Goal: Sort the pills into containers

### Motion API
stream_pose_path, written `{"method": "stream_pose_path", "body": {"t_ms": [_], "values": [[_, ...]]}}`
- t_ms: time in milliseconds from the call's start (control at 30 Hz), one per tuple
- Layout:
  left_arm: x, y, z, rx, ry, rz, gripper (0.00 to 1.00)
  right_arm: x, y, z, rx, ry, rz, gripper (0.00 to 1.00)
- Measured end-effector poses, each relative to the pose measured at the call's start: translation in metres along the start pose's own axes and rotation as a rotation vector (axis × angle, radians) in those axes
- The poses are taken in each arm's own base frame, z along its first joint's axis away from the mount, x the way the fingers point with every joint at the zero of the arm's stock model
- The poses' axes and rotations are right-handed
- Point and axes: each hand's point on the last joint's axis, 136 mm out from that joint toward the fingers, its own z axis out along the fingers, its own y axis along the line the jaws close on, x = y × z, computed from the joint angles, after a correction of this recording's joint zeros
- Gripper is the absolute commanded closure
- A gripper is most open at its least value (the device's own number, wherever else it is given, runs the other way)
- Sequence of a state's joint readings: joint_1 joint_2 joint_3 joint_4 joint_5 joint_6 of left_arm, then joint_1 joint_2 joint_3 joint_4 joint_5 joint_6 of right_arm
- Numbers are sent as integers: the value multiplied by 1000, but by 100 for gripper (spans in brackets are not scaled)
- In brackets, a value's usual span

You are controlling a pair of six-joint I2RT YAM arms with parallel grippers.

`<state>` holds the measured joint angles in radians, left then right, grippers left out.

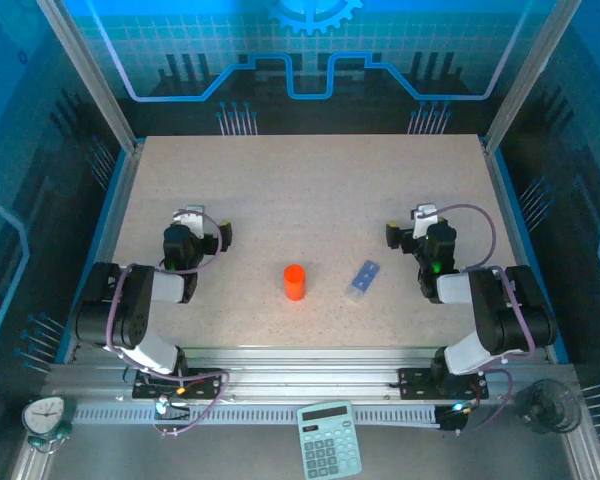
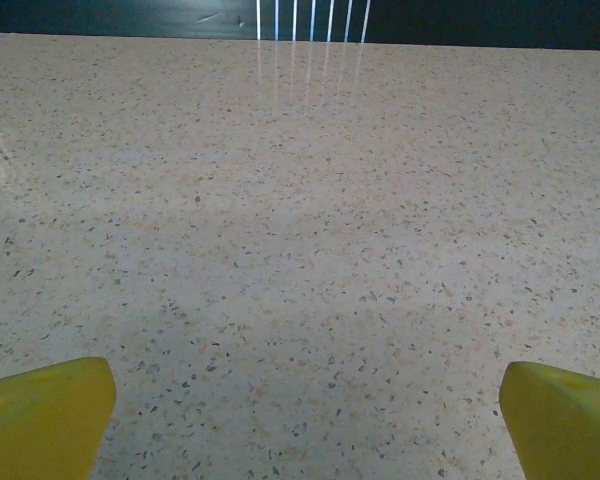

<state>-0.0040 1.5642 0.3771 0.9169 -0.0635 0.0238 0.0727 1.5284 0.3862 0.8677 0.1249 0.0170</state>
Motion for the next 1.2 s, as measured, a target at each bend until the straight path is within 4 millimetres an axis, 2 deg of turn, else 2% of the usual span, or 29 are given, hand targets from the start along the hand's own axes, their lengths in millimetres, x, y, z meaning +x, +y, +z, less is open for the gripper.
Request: {"method": "stream_pose_path", "body": {"t_ms": [533,1200], "values": [[0,0,0,0,0,0,1,1,9,0,-52,4,-15,0],[0,-1,0,3,-2,1,1,3,5,-1,-39,17,-7,0]]}}
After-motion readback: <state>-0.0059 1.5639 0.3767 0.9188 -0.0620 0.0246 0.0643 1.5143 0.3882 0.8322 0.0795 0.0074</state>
